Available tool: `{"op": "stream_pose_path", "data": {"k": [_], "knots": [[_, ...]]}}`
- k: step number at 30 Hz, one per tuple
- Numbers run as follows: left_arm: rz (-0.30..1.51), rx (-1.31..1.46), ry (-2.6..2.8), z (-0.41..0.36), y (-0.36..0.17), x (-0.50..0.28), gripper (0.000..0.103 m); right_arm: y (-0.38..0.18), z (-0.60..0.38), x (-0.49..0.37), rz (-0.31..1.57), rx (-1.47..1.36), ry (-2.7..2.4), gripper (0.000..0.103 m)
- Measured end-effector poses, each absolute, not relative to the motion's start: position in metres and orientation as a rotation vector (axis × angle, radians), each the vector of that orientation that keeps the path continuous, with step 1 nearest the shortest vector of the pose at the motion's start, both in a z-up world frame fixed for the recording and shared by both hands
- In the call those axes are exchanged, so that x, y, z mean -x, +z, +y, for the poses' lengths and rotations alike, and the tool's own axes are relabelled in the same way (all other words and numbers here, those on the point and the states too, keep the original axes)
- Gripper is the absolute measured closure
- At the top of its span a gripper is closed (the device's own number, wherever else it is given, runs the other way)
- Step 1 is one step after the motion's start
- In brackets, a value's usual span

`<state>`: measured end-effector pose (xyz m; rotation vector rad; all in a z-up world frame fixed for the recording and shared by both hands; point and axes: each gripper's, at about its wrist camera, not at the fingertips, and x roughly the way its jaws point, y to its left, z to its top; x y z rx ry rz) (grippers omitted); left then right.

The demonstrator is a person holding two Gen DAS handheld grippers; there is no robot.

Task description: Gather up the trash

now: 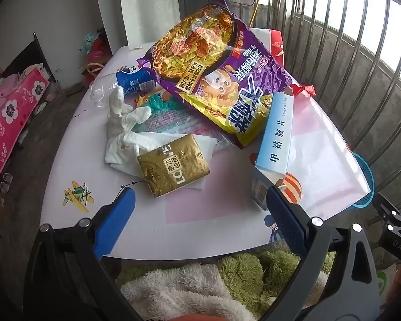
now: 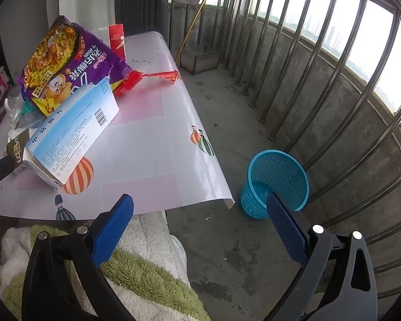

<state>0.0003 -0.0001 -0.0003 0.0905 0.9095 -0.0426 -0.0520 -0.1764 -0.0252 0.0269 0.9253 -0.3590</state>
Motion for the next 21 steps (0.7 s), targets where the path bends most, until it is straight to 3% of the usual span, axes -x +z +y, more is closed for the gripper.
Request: {"op": "stream_pose_path", "data": {"k": [21], "knots": [[0.92, -0.089, -0.049, 0.0002, -0.0049, 0.0014, 0.009, -0.0273, -0.1769, 0.0508, 0.93, -0.032, -0.356, 0.006]]}}
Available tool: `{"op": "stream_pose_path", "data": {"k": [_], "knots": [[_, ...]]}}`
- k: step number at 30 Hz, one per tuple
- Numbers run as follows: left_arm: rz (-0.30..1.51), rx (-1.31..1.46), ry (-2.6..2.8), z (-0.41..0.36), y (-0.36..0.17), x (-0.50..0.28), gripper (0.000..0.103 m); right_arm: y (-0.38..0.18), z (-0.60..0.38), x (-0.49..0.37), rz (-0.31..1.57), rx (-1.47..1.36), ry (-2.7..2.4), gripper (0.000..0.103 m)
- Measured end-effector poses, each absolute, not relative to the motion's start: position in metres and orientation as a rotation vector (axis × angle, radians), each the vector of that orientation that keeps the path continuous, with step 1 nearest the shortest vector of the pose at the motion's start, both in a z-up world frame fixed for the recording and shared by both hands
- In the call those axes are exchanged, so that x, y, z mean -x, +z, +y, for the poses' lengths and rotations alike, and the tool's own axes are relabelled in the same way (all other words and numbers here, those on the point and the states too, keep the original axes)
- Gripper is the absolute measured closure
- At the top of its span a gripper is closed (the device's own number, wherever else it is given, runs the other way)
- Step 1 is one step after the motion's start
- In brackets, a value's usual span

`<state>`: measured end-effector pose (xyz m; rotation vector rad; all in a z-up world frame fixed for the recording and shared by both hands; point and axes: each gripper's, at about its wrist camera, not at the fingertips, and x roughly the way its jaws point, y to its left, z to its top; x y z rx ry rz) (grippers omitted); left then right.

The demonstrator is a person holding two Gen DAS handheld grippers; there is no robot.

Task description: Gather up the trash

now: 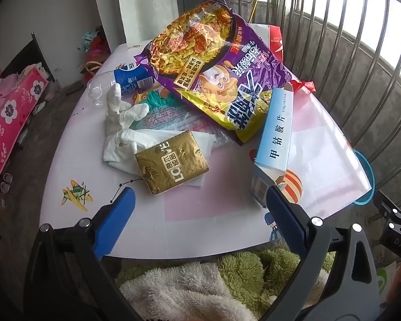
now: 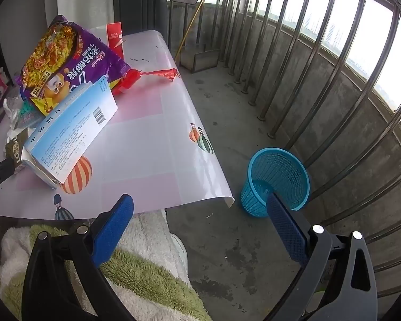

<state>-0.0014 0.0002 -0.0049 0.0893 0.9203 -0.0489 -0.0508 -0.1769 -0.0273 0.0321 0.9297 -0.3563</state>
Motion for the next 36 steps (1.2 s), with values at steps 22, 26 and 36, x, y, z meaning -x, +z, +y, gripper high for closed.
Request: {"op": "stream_pose_path", "data": {"k": [22, 26, 36], "knots": [[0.927, -0.093, -0.046, -0.0002, -0.0066, -0.0007, 0.009, -0.0292, -0.1771, 0.051, 0.932, -0.036, -0.355, 0.006], [0.928, -0.094, -0.046, 0.0006, -0.0078, 0.0, 0.009, -0.0291, -0.1769, 0.0507, 0.932, -0.036, -0.356, 0.006], [0.929, -0.094, -0.044, 0.0014, -0.0089, 0.0003, 0.009, -0.0294, -0.1767, 0.0498, 0.933, -0.036, -0.356, 0.006]]}}
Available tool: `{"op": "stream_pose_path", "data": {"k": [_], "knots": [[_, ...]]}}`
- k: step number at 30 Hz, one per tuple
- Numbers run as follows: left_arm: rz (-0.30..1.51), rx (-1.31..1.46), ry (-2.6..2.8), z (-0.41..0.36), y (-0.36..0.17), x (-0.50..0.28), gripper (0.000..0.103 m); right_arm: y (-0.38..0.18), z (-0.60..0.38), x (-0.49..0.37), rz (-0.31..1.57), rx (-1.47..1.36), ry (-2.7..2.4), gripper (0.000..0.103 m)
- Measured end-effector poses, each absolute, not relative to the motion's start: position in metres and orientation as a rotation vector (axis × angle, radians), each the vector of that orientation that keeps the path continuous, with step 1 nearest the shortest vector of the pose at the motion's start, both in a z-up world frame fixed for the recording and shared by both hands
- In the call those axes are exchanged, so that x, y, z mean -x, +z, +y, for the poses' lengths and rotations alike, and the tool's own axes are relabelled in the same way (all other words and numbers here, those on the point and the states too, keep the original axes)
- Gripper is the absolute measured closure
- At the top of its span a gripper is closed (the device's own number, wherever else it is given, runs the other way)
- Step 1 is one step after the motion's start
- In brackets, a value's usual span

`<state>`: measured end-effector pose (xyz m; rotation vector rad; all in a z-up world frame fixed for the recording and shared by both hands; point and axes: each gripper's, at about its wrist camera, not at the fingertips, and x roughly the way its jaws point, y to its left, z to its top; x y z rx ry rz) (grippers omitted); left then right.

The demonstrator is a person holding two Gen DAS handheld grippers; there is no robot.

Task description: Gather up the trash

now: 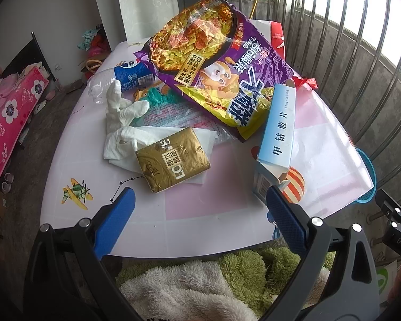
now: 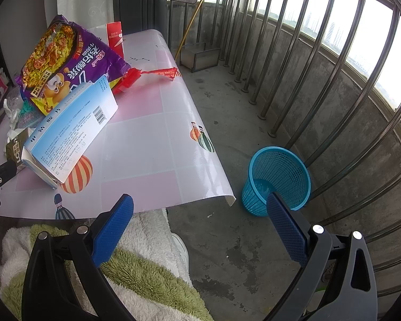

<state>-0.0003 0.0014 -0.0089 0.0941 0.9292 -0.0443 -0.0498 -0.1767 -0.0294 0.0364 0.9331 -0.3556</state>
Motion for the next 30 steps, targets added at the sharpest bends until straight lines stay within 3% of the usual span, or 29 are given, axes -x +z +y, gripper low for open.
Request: {"op": "stream_pose_path", "data": {"k": [30], "knots": [[0.946, -0.082, -0.04, 0.006, -0.011, -0.002, 0.009, -0.032, -0.172, 0.04, 0.918, -0.095, -0.292, 0.006]]}}
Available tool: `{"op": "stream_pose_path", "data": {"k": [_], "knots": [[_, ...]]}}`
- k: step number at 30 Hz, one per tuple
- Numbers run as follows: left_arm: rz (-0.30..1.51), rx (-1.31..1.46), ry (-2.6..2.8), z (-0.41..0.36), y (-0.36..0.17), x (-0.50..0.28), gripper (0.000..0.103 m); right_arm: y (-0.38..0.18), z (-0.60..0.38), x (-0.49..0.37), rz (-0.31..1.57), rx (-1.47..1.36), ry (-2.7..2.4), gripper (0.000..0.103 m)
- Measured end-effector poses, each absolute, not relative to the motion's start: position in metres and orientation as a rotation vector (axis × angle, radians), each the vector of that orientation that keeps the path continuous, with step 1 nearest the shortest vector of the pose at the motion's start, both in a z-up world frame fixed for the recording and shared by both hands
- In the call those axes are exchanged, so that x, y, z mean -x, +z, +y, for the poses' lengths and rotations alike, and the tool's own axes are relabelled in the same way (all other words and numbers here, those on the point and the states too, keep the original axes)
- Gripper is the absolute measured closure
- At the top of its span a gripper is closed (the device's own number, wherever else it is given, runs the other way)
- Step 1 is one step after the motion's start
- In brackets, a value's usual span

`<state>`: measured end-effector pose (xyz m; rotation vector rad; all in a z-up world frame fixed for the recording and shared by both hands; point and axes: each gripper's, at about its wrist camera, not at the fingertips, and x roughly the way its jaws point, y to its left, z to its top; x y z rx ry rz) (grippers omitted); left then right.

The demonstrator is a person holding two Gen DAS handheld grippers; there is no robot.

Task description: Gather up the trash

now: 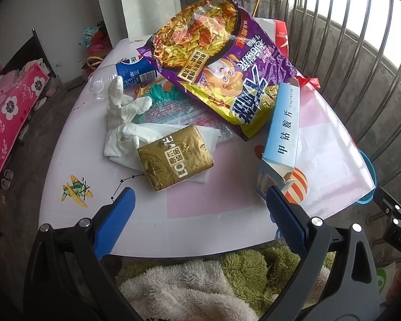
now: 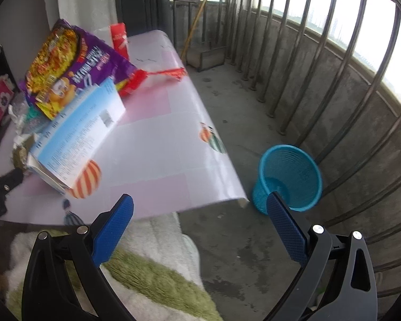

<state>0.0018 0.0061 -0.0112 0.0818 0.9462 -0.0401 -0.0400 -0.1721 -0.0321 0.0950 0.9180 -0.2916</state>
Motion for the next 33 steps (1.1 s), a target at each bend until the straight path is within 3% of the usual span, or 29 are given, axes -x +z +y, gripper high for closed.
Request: {"op": "stream_pose_path", "data": {"k": [10, 20, 31, 32, 33], "knots": [[0.867, 0.032, 0.015, 0.056, 0.004, -0.015, 0.009, -0.014, -0.146, 0.001, 0.857, -0.231, -0.027, 0.006], [0.796, 0.214, -0.082, 0.115, -0.003, -0.035, 0.009, -0.018, -0.112, -0.059, 0.974, -0.362, 0.158, 0.006], [0.849, 0.26, -0.185, 0.119, -0.032, -0.045, 0.009, -0.054, -0.079, -0.1, 1.104, -0.32, 0.128, 0.021], [0.851, 0.27, -0.202, 0.119, -0.035, -0.047, 0.011, -0.057, -0.078, -0.102, 1.115, -0.322, 0.128, 0.023], [0.851, 0.274, -0.211, 0.121, -0.037, -0.047, 0.02, -0.059, -0.078, -0.102, 1.126, -0.325, 0.126, 0.025]]}}
